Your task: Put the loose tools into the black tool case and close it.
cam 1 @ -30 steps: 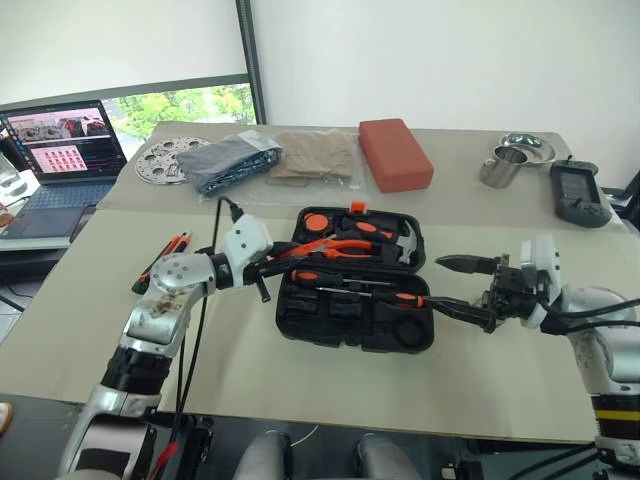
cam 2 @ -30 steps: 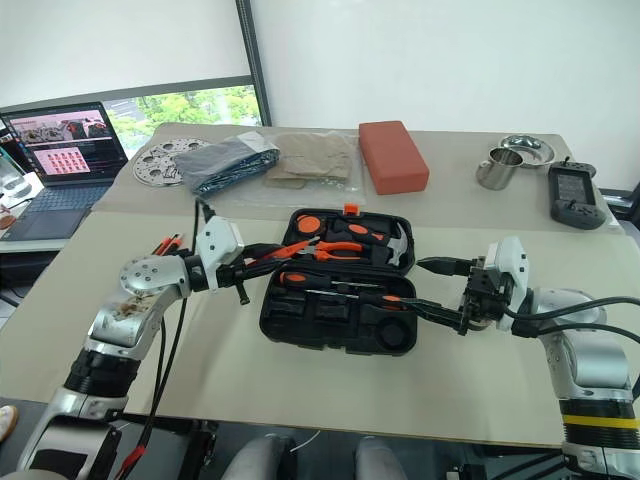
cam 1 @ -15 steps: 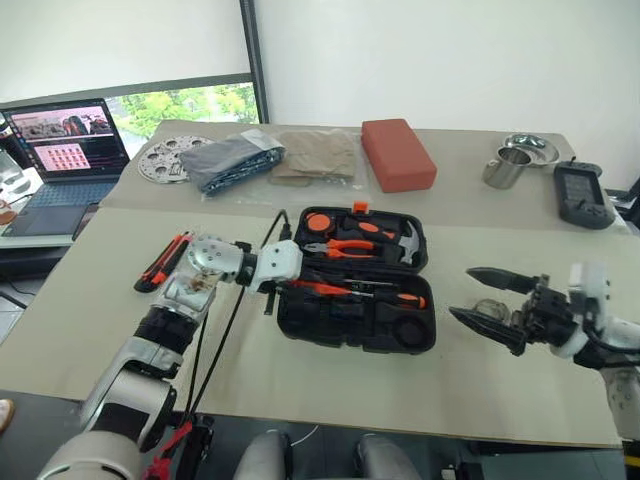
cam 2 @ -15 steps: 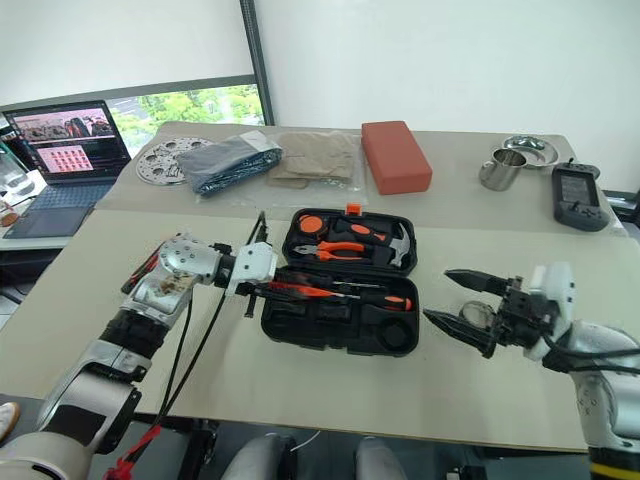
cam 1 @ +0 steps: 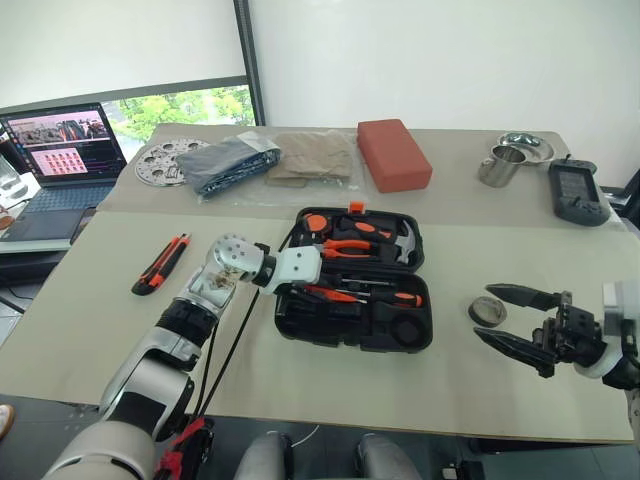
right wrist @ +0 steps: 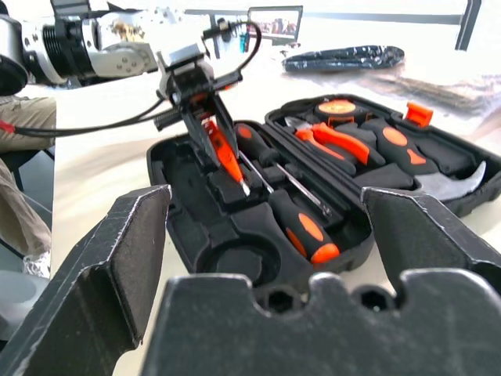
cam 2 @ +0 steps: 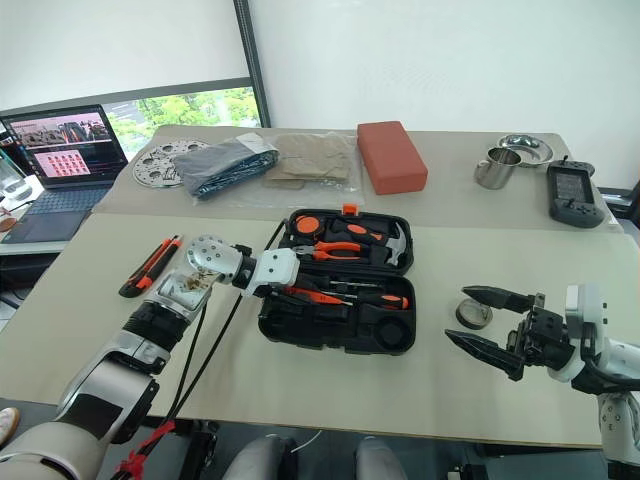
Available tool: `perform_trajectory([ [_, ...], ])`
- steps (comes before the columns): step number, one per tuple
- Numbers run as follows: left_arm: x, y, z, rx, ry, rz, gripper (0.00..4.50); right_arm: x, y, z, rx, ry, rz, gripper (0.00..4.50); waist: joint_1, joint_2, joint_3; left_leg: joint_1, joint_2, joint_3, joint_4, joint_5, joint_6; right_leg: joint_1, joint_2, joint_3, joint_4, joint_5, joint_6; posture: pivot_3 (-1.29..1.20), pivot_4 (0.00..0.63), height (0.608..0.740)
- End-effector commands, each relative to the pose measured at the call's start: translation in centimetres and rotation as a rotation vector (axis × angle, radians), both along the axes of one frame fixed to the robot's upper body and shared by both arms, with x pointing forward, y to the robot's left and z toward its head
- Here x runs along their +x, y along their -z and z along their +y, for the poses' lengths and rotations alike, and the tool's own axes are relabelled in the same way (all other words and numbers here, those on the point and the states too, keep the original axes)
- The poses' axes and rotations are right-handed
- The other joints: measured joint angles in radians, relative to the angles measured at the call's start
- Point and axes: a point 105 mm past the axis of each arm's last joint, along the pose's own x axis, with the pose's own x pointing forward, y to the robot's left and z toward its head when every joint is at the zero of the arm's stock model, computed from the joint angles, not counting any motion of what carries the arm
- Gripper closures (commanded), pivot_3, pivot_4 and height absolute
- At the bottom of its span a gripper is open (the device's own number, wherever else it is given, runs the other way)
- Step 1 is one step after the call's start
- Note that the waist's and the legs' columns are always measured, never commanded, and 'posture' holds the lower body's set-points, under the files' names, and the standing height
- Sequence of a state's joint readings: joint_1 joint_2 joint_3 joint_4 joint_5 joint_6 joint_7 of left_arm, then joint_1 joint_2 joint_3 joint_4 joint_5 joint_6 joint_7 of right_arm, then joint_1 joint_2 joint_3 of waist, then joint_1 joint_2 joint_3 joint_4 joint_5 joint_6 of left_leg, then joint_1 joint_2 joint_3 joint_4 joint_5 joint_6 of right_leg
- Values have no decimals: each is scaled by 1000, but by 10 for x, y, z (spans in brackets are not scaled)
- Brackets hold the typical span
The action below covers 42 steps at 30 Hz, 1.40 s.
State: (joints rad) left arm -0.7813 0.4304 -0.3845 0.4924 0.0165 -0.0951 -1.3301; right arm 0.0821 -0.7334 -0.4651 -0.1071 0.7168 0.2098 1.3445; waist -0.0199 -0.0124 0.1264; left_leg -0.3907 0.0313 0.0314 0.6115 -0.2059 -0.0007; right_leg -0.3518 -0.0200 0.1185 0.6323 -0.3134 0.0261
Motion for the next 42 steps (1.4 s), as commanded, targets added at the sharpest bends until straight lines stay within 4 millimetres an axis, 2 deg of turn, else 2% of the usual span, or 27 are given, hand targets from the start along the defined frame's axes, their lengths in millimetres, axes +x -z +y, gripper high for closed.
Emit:
perform_trajectory([
  [1, 1, -4, 3, 36, -13, -14, 4012, 0, -19, 1, -2, -5, -73, 0, 0, 0, 0, 0, 0, 0, 0, 0, 0, 0, 0, 0, 0, 0, 0, 0, 150, 740],
  [12, -9, 6, 2, 111, -13, 58, 4012, 2, -20, 6, 9, -8, -78, 0, 1, 1, 0, 0, 0, -1, 0, 0, 0, 0, 0, 0, 0, 0, 0, 0, 150, 740],
  [17, -4, -1, 0, 70, -57, 65, 4012, 1, -19, 5, 12, -9, -74, 0, 1, 1, 0, 0, 0, -1, 0, 0, 0, 0, 0, 0, 0, 0, 0, 0, 150, 740],
  [18, -3, -4, -1, 55, -63, 63, 2986, 2, -18, 5, 13, -9, -73, 0, 1, 1, 0, 0, 0, -1, 0, 0, 0, 0, 0, 0, 0, 0, 0, 0, 150, 740],
  [19, -1, -8, -2, 31, -72, 58, 2881, 1, -17, 4, 12, -9, -71, 0, 1, 1, 0, 0, 0, -1, 0, 0, 0, 0, 0, 0, 0, 0, 0, 0, 150, 740],
  [21, -4, -19, -4, -3, -50, 41, 2253, 1, -16, 3, 11, -9, -68, 0, 2, 1, -1, 0, 0, -1, 0, 0, 0, 0, 0, 0, 0, 0, 0, 0, 150, 740],
  [24, -11, -43, -6, -72, -1, 18, 1091, 1, -14, 1, 6, -10, -65, 0, 3, 1, -1, 0, 0, -1, 0, 0, 0, 0, 0, 0, 0, 0, 0, 0, 150, 740],
  [29, -15, -98, -1, -199, 27, -30, 1091, 1, -14, 3, 5, -16, -63, 0, 1, 3, -2, 0, 0, -1, 1, 0, 0, 0, 0, 0, 1, 0, 0, 0, 150, 740],
  [32, -13, -117, -3, -321, 11, -12, 1091, 2, -13, 4, 8, -20, -62, 0, 3, 3, -1, 0, 0, -1, 2, 0, 0, 0, 0, 0, 1, 0, 0, 0, 150, 740],
  [34, -8, -107, -2, -322, -2, -20, 1600, 3, -13, 5, 10, -22, -63, 0, 4, 3, -2, 0, 0, -1, 2, 0, 0, 1, 0, 0, 1, 0, 0, 0, 150, 740],
  [37, -5, -78, 1, -274, -14, 11, 2325, 4, -13, 4, 13, -23, -66, 0, 2, 5, -3, 0, 0, -1, 3, 0, 0, 1, 0, 0, 1, 0, 0, 0, 150, 740],
  [38, -6, -71, 2, -265, -8, 23, 2825, 4, -12, 4, 13, -23, -66, 0, 1, 5, -3, 0, 0, -1, 3, 0, 0, 1, 0, 0, 2, 0, 0, 0, 150, 740],
  [42, -10, -46, 1, -270, 3, 95, 4203, 4, -11, 2, 15, -20, -64, 0, 3, 6, -3, 0, 0, -1, 3, 0, 0, 0, 0, 0, 2, 0, 0, 0, 150, 740],
])
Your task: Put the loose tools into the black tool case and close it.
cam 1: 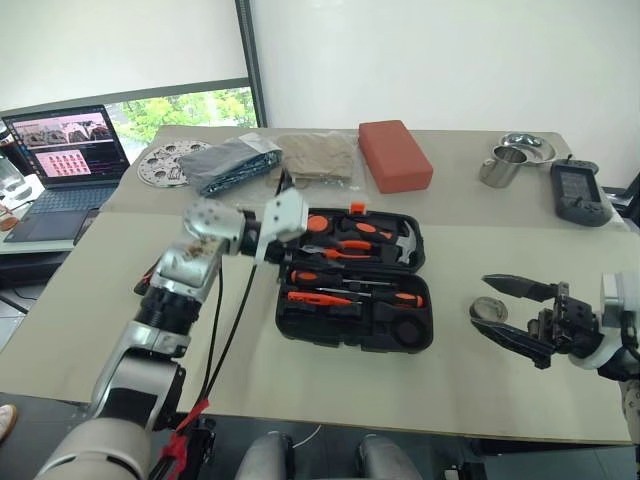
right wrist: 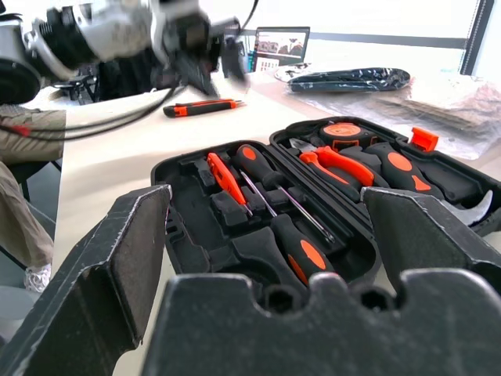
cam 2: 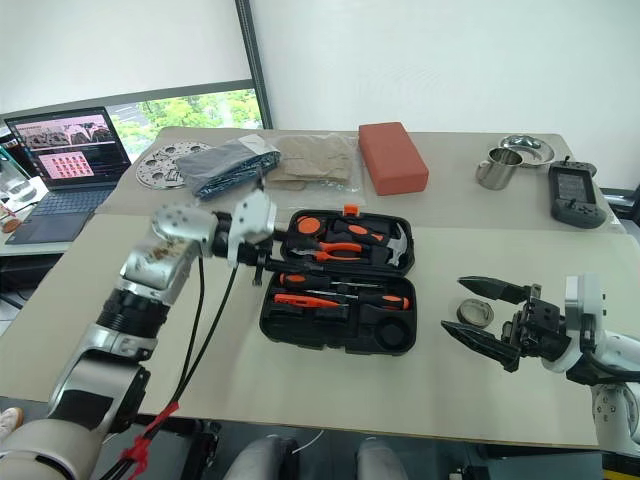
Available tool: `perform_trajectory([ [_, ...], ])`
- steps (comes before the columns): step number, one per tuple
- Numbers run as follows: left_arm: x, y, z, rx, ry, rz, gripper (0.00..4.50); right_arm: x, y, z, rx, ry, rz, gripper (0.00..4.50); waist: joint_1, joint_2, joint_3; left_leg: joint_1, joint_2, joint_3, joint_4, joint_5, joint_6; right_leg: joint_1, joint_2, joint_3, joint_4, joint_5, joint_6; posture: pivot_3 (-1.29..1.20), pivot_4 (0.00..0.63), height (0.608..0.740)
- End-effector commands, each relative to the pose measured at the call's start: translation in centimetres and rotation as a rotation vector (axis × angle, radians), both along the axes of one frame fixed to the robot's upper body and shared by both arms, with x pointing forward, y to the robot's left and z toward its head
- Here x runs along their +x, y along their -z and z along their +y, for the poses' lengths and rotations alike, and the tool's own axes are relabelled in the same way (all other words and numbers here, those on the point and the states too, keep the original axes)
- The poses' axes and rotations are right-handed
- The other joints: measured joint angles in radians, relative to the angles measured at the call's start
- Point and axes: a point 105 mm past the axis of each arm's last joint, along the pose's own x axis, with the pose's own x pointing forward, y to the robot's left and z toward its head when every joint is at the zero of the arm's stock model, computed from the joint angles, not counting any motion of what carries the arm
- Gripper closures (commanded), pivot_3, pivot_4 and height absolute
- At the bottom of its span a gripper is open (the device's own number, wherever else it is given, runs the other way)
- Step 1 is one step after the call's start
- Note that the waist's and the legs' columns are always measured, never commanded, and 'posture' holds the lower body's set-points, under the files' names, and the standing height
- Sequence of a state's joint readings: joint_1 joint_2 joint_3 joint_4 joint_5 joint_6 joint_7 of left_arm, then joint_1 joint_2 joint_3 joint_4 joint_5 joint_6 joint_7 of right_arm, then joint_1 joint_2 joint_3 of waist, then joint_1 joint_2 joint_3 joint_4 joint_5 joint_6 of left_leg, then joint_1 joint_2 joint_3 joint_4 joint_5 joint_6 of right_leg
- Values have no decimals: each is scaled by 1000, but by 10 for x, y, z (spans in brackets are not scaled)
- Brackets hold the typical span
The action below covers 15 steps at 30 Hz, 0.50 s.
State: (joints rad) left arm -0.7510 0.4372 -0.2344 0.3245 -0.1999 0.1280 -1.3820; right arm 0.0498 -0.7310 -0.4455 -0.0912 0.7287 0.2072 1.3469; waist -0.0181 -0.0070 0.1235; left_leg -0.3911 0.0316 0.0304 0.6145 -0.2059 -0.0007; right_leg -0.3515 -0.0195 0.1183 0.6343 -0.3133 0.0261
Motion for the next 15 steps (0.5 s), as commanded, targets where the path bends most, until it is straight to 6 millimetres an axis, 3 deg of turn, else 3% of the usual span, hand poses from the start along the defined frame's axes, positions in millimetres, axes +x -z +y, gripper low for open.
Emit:
perform_trajectory([
  [1, -2, 6, -1, 10, 31, -19, 4457, -1, -8, -2, -6, 0, -52, 0, 3, 0, 0, 0, 0, 0, 0, 0, 0, 0, 0, 0, 0, 0, 0, 0, 150, 740],
  [15, 3, 54, 6, 132, 16, -25, 4457, -2, -10, -5, -10, 12, -65, 0, 1, 0, 0, 0, 0, 0, 0, 0, 0, 0, 0, 0, 0, 0, 0, 0, 150, 740],
])
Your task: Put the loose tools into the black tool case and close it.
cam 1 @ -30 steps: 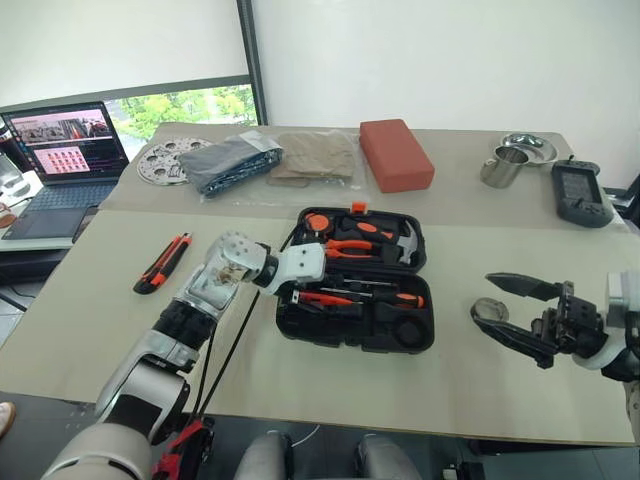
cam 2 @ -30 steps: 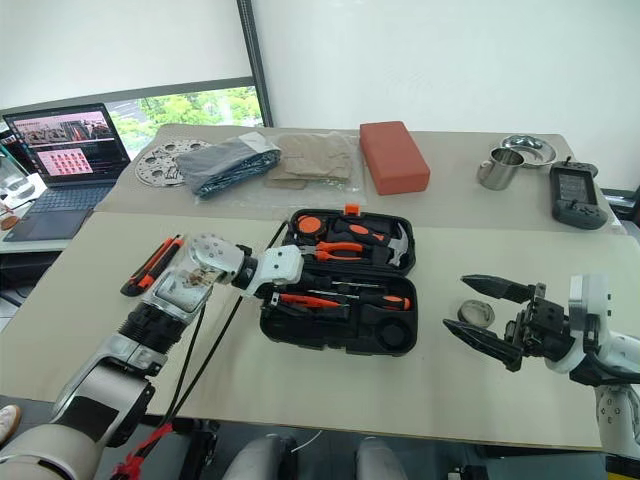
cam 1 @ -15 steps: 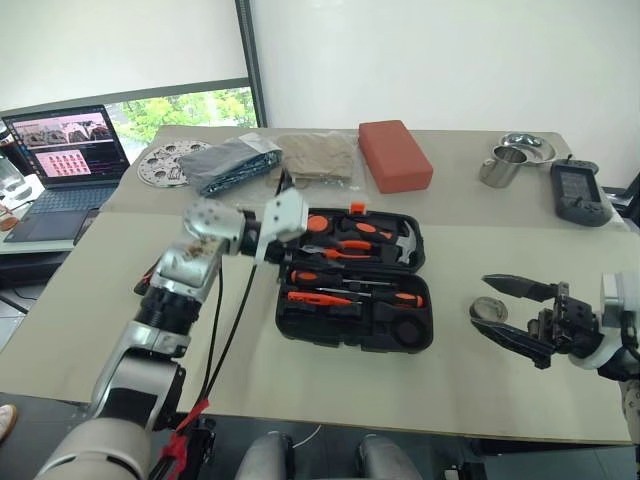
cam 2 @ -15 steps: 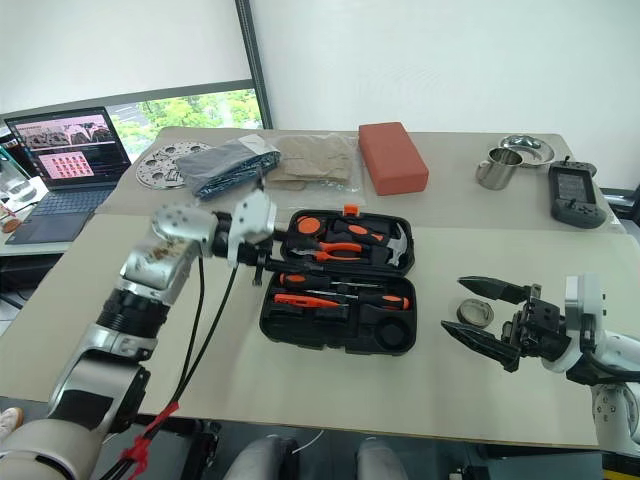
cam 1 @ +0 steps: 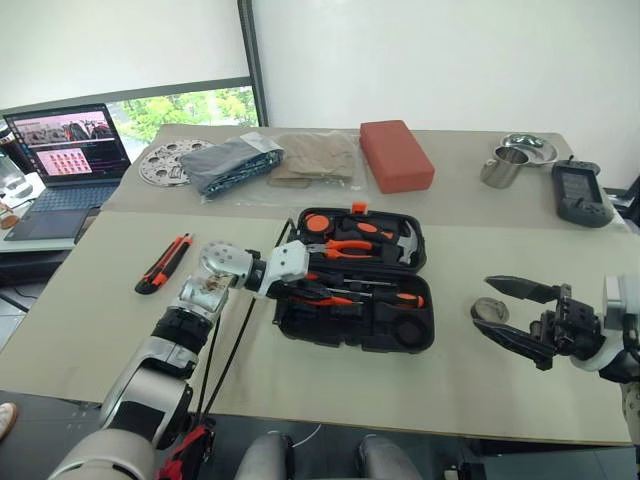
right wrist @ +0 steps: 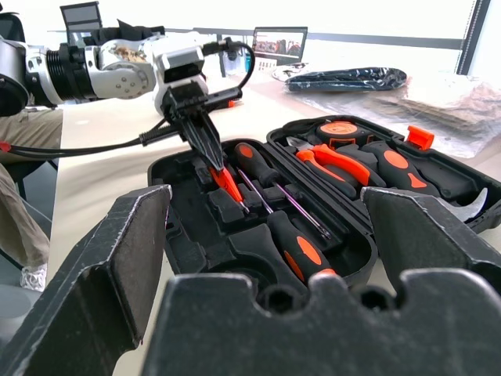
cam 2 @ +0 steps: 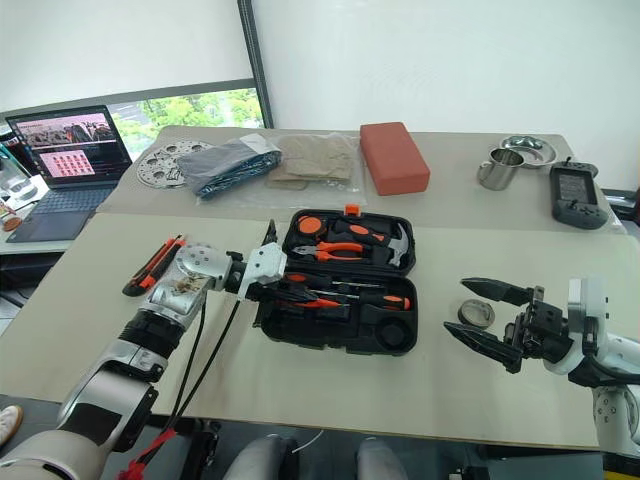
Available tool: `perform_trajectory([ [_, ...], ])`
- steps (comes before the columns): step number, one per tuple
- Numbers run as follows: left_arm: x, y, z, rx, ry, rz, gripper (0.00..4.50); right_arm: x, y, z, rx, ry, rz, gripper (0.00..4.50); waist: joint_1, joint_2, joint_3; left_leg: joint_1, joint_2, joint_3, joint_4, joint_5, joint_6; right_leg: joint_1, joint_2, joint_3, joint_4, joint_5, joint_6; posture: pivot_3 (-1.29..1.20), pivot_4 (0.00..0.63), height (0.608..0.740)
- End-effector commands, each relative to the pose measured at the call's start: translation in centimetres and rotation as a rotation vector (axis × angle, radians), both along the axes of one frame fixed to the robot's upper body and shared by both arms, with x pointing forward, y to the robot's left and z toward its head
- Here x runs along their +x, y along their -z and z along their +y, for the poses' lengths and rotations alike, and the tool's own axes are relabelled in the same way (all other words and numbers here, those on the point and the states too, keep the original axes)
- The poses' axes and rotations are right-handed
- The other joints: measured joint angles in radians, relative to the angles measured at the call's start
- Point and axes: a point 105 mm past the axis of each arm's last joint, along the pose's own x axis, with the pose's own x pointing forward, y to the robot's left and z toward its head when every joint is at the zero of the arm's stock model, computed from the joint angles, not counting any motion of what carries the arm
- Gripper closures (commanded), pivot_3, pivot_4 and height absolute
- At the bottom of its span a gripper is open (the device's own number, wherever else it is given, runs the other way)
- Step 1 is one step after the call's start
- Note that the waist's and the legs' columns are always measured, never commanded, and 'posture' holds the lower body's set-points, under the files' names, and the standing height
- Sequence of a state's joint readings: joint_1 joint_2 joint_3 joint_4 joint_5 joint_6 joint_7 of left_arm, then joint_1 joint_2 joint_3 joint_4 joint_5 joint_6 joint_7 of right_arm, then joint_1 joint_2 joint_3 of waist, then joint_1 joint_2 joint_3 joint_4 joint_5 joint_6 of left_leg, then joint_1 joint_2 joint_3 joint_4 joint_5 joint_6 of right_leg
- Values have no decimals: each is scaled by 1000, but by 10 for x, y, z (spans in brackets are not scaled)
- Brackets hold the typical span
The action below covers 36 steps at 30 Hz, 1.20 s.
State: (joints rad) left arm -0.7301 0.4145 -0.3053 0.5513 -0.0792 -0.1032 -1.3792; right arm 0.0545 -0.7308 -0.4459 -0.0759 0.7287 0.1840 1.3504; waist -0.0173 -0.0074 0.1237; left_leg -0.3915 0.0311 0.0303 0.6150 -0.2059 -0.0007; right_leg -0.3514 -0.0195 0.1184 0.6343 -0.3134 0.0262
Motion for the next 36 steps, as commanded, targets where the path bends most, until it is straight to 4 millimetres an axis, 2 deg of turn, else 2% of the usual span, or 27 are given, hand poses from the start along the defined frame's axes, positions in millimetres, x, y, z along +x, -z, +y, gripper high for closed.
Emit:
perform_trajectory([
  [1, 1, 3, -2, -1, 7, -28, 4457, -1, -12, -3, -10, 4, -58, 0, 1, 0, 0, 0, 0, 0, 0, 0, 0, 0, 0, 0, 0, 0, 0, 0, 150, 740],
  [7, 10, 8, 0, 13, -29, -55, 4457, -1, -12, -3, -12, -1, -57, 0, 3, 0, 0, 0, 0, 0, 0, 0, 0, 0, 0, 0, 0, 0, 0, 0, 150, 740],
  [12, 14, -4, -2, -50, -34, -44, 4457, 0, -14, -2, -12, -6, -57, 0, 1, -1, 0, 1, -1, 0, 2, 0, 0, 0, 0, 1, 5, 0, 0, 0, 150, 740],
  [15, 14, -23, -7, -168, -32, -14, 4457, 0, -14, -2, -12, -6, -57, 0, -3, -1, 0, 1, -1, 0, 2, 0, 0, 0, 0, 1, 6, 0, 1, 0, 150, 740],
  [17, 14, -26, -7, -187, -33, -5, 4457, 0, -14, -2, -12, -6, -57, 0, -3, -1, 0, 1, -1, 0, 2, 0, 0, -1, 0, 0, 6, 0, 1, 0, 150, 740],
  [28, 15, 6, 3, -18, -57, -34, 4457, 0, -14, 0, -7, -7, -54, 0, -1, -1, 0, 1, -1, 0, 2, 0, 0, -1, 0, 1, 6, 0, 1, 0, 150, 740],
  [36, 16, 12, 2, -17, -75, -23, 4457, -1, -12, 0, -8, -2, -45, 0, -1, 0, 0, 1, -1, 0, 2, 0, 0, 0, 0, 1, 6, 0, 1, 0, 150, 740],
])
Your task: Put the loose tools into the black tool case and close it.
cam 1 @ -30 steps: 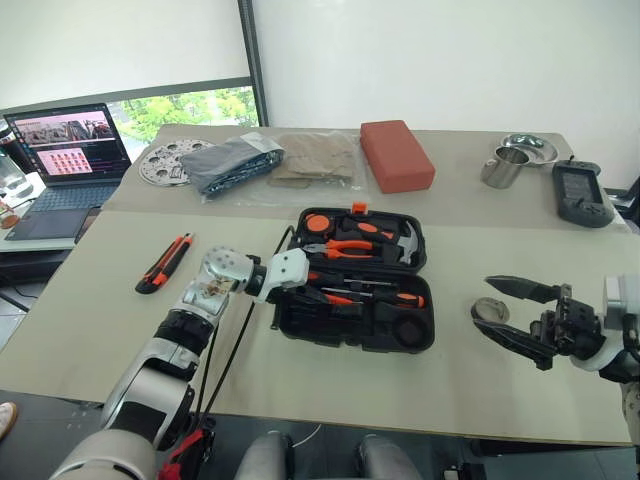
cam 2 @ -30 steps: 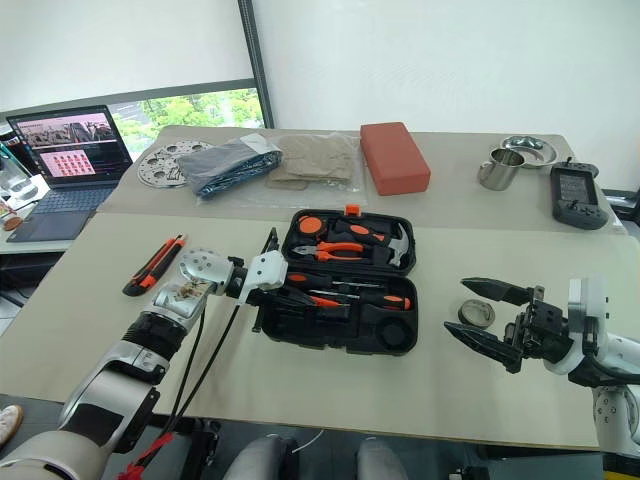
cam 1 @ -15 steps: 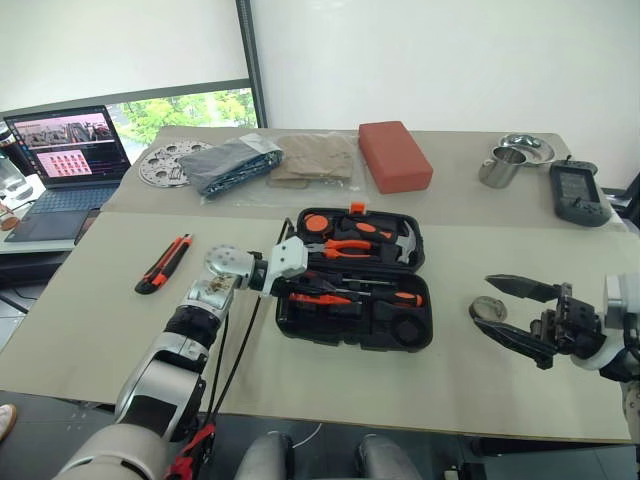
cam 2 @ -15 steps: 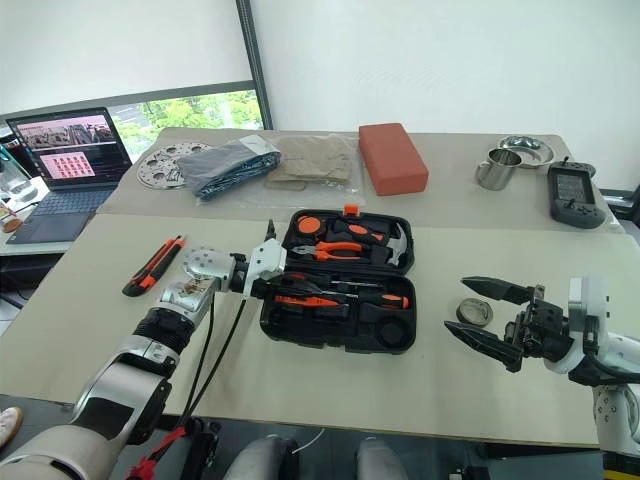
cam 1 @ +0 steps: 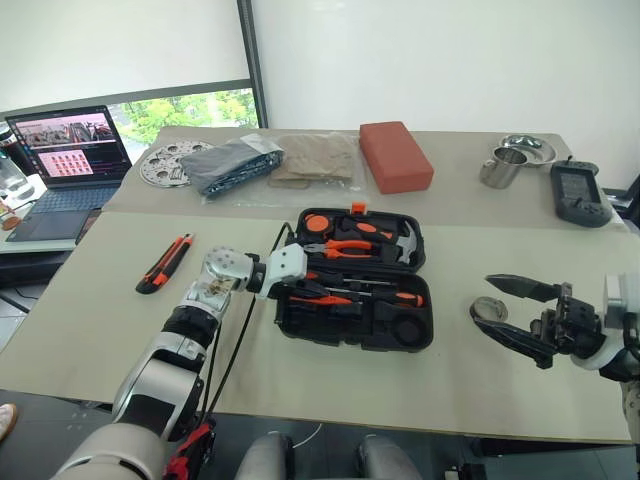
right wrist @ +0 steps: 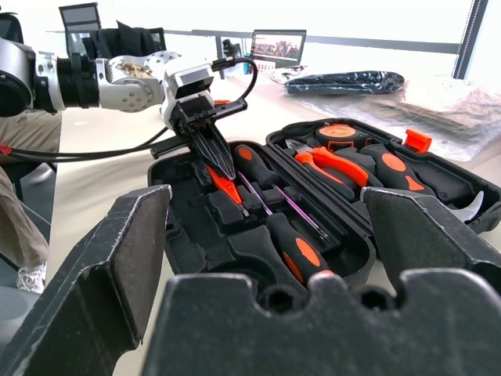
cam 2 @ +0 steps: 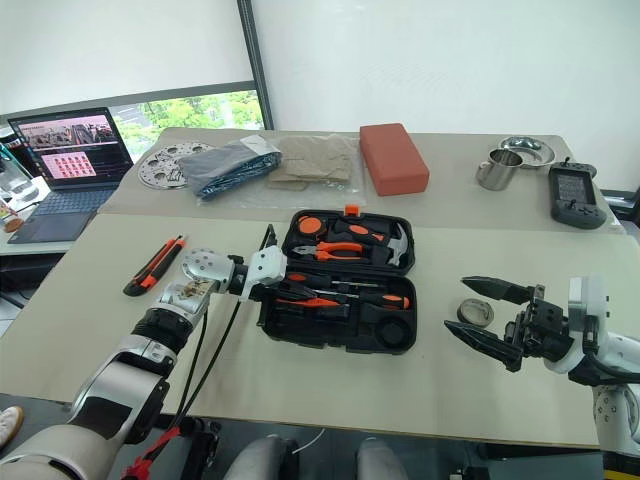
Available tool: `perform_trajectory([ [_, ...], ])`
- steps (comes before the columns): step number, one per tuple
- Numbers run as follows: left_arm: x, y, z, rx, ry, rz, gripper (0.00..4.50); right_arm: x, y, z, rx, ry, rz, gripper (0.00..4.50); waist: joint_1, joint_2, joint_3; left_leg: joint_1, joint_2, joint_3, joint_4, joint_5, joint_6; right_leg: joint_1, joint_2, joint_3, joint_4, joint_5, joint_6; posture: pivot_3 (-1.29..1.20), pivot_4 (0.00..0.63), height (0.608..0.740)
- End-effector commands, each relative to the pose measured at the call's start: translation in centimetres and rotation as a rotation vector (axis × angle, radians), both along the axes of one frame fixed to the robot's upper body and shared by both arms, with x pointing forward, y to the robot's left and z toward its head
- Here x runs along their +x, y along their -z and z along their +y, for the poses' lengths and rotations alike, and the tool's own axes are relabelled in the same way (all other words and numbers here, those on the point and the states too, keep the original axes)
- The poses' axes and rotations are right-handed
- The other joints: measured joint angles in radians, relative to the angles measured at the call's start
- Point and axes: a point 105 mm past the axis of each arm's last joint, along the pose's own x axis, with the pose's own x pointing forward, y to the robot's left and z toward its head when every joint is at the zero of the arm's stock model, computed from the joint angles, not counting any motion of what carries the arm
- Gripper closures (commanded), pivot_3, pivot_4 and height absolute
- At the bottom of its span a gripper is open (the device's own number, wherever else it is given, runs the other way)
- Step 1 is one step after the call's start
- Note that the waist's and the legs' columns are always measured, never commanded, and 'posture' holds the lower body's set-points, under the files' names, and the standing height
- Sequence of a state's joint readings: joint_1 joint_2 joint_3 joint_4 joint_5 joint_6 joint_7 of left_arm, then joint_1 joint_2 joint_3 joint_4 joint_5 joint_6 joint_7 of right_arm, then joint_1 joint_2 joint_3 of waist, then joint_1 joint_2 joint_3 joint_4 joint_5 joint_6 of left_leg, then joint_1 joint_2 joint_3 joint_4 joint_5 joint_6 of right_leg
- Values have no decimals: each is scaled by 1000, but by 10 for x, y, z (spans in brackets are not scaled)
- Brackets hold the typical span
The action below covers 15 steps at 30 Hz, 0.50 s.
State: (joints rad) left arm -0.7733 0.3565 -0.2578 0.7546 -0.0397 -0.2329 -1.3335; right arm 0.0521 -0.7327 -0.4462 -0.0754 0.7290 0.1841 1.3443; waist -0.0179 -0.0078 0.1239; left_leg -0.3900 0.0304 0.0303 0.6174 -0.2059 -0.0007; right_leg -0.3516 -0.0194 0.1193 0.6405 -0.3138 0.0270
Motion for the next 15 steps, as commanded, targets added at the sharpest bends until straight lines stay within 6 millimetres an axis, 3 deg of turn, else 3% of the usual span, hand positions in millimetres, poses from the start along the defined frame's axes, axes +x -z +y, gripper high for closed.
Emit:
perform_trajectory([
  [1, 2, -1, 1, 6, -8, -14, 4457, -2, -11, 1, -8, -7, -42, 0, 0, 0, 0, 0, 0, 0, 0, 0, 0, 0, 0, 0, 0, 0, 0, 0, 150, 740],
  [3, 2, -11, 0, -36, -11, -27, 4457, -2, -11, 0, -9, -7, -39, 0, 0, 0, 0, 0, 0, 0, 0, 0, 0, 0, 0, 0, 0, 0, 0, 0, 150, 740],
  [9, 13, -69, 9, -246, -143, -119, 4457, -1, -13, 2, -9, -24, -35, 0, 0, 0, 0, -1, 1, 0, 0, 0, 0, -1, 0, 0, 0, 0, 0, 0, 150, 740],
  [13, 27, -103, 44, -381, -394, -205, 4457, 2, -13, 10, 6, -64, -36, 0, -6, 0, 0, 0, 1, -2, 0, 0, 0, -1, 0, 0, 1, 0, 0, 0, 150, 740],
  [15, 31, -112, 68, -422, -520, -233, 3947, 3, -14, 12, 11, -80, -34, 0, -10, 0, 0, 1, 2, -4, 0, 0, 0, 0, 0, 0, 1, 0, 0, 0, 150, 740],
])
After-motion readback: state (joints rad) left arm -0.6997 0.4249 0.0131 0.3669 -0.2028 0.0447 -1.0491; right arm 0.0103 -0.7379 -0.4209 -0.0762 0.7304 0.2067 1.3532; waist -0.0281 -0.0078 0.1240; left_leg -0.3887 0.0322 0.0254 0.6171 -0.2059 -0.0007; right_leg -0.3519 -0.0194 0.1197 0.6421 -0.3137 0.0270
